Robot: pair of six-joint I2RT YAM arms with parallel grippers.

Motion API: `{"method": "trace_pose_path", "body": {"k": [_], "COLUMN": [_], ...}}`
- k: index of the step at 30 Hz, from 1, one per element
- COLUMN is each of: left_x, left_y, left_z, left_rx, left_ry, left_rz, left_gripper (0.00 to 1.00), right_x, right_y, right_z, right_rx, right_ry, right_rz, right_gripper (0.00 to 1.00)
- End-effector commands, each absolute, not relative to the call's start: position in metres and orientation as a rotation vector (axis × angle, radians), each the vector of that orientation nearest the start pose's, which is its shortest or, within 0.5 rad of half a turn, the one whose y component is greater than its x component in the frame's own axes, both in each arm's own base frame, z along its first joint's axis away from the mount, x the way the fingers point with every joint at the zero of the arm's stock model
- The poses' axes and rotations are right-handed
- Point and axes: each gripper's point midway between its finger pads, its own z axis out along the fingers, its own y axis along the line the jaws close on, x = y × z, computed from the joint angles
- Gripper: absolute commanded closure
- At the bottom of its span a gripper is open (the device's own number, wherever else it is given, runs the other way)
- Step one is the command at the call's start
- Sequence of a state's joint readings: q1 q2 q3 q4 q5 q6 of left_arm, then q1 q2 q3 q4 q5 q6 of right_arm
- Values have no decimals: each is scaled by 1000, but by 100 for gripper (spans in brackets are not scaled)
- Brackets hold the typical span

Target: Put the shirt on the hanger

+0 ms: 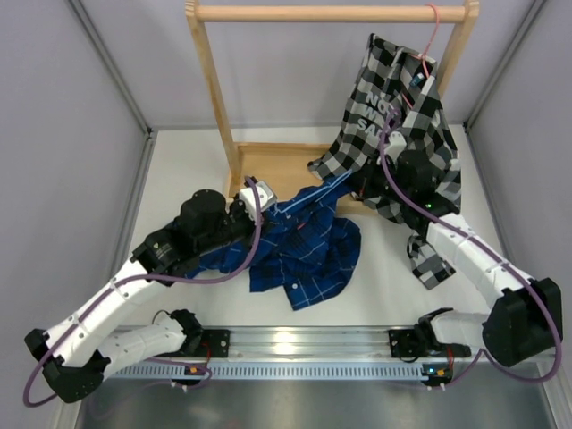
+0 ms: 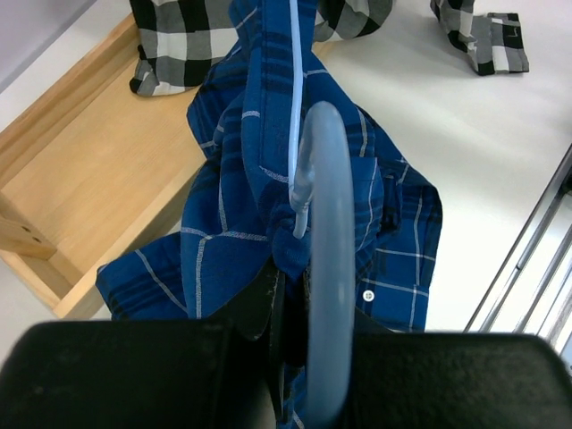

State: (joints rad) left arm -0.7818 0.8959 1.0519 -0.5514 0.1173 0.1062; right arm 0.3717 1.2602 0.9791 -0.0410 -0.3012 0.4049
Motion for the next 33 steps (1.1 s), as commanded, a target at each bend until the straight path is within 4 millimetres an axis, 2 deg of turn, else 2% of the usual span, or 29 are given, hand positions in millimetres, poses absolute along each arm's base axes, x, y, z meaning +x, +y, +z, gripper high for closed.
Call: {"method": "trace_pose_path", "body": {"k": [1, 3, 4, 6, 7, 8, 9, 10, 11, 12, 13, 14, 15, 16, 19, 23, 29, 33], "left_x": [176, 177, 177, 181, 183, 184, 187, 189, 189, 190, 190, 190, 190, 190, 191, 193, 196, 195], "left_y": [-199, -200, -200, -204, -204, -206, -210, -210, -212, -214, -217, -219, -220, -220, -222, -222, -219, -218], "left_z": [228, 225, 226, 239, 247, 254, 266, 272, 275, 281, 280, 279, 278, 275, 266, 260, 265, 269], "left_rx": [1022, 1022, 1015, 974, 944, 906, 878, 855, 816, 810, 810, 813, 816, 817, 817, 810, 790, 781], "left_ry": [2052, 2066, 2065, 2027, 2000, 1987, 1947, 1927, 1929, 1914, 1924, 1929, 1934, 1943, 1970, 1977, 1967, 1954], "left_rz": [-499, -494, -500, -520, -526, -546, -566, -565, -593, -607, -617, -624, -628, -627, -625, -618, -600, -605], "left_gripper": [100, 100, 100, 100, 100, 100, 100, 100, 100, 100, 100, 100, 100, 100, 100, 100, 100, 100], "right_x": [380, 377, 367, 356, 342, 334, 326, 317, 309, 302, 298, 296, 294, 293, 293, 295, 299, 300], "right_y": [154, 158, 179, 198, 214, 220, 224, 233, 238, 242, 245, 246, 247, 249, 252, 251, 243, 236], "right_z": [308, 305, 297, 289, 282, 279, 260, 267, 265, 250, 255, 254, 244, 242, 235, 223, 196, 178], "right_rx": [-7, -54, -171, -248, -331, -312, -301, -347, -320, -316, -321, -295, -278, -273, -263, -216, -103, -31], "right_ry": [1656, 1659, 1681, 1694, 1672, 1677, 1708, 1652, 1661, 1687, 1648, 1652, 1672, 1674, 1696, 1731, 1817, 1867], "right_rz": [637, 661, 767, 892, 1006, 1095, 1154, 1231, 1312, 1360, 1385, 1416, 1426, 1435, 1446, 1451, 1395, 1335], "right_gripper": [100, 100, 100, 100, 100, 99, 96, 92, 90, 89, 86, 85, 82, 75, 67, 60, 61, 66]}}
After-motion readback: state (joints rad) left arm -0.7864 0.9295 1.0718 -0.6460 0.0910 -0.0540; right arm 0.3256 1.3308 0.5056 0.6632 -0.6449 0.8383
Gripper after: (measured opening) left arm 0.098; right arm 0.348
